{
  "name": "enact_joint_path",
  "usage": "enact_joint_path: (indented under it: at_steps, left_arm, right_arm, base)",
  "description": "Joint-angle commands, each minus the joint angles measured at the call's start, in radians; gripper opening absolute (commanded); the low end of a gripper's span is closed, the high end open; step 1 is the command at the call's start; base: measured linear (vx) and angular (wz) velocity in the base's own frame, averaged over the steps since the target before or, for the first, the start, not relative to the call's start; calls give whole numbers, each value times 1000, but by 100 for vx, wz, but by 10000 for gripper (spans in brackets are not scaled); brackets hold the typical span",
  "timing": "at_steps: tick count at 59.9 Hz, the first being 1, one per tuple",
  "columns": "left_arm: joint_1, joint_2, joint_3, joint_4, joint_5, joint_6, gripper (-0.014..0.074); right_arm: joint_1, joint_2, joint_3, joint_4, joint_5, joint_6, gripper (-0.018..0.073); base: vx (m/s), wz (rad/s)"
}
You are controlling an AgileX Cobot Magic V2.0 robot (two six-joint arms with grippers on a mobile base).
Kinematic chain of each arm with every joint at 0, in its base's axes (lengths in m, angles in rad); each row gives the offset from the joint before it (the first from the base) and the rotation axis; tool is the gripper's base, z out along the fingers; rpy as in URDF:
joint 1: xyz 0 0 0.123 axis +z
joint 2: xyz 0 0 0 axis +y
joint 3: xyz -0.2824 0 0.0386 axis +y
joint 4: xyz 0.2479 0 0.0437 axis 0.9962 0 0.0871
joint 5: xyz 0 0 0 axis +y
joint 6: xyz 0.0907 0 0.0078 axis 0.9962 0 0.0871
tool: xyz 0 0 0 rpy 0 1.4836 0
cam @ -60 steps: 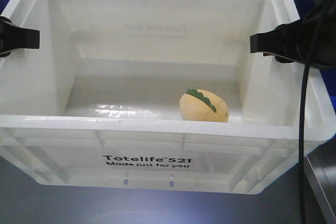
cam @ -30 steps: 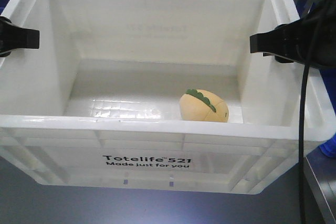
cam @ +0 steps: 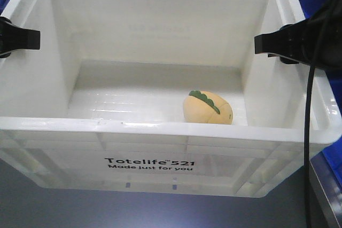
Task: Place moving items into box and shelve
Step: 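Hold the tote level with both grippers while driving along the blue bins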
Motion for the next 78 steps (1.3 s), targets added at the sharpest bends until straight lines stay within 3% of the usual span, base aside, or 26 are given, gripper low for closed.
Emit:
enact_joint_path:
  at_steps: [1,78]
  left_arm:
    - [-6,-36,-41,40,-135,-1,140]
    - [-6,-36,-41,40,-135,-1,140]
  right_arm:
    - [-12,-27,-39,-95,-64,34,148]
    - [-12,-27,-39,-94,-64,34,148]
  base:
    - [35,-1]
    - [32,0]
